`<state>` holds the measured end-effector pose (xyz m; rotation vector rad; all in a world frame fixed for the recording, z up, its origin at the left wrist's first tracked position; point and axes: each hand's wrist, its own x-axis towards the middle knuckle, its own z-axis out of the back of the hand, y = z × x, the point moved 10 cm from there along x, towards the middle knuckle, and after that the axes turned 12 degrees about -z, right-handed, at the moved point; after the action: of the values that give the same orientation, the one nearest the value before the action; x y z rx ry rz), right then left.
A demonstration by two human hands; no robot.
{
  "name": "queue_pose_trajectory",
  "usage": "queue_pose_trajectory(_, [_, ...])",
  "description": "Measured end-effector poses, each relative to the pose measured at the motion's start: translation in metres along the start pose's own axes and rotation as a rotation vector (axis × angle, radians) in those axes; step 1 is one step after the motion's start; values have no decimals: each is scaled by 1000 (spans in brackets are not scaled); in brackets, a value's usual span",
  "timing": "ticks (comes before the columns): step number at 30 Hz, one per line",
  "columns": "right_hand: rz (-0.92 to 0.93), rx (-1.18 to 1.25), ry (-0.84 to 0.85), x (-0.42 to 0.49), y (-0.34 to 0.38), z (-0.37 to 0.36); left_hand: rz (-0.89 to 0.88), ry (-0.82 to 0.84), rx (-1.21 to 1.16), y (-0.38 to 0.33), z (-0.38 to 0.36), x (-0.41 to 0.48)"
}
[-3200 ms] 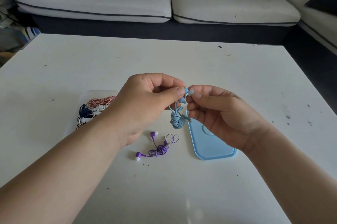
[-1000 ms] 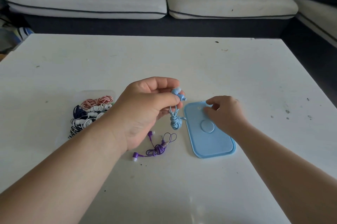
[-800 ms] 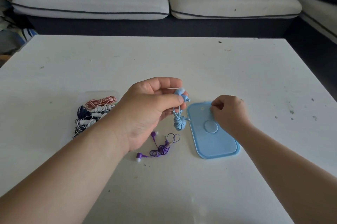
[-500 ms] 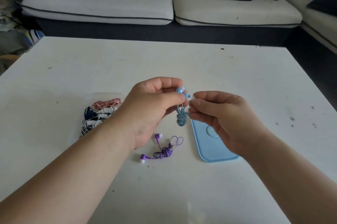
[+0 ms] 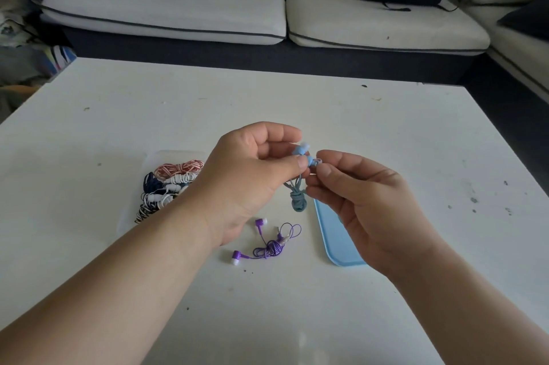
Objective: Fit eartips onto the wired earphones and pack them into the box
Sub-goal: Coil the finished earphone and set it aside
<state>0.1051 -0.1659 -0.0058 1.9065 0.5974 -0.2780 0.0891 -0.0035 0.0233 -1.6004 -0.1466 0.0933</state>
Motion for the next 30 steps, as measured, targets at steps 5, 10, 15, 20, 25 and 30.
queue_pose_trajectory(5, [49, -81, 8, 3, 7, 0, -33, -24, 35, 1, 1, 4])
queue_pose_trajectory(10, [68, -129, 33, 6, 11, 0, -24, 3, 21, 3, -5, 4])
queue_pose_trajectory(15, [8, -109, 120, 8, 10, 0, -13, 27, -5, 3, -8, 4])
queue_pose_trajectory(20, [-28, -143, 165, 9, 8, -1, -5, 39, -9, 5, -11, 4])
queue_pose_trajectory(25, [-44, -162, 177, 10, 7, 0, -17, 52, 22, 6, -11, 4])
queue_pose_trajectory(30, [-122, -142, 181, 13, -1, 3, -11, 78, 35, 7, -12, 3])
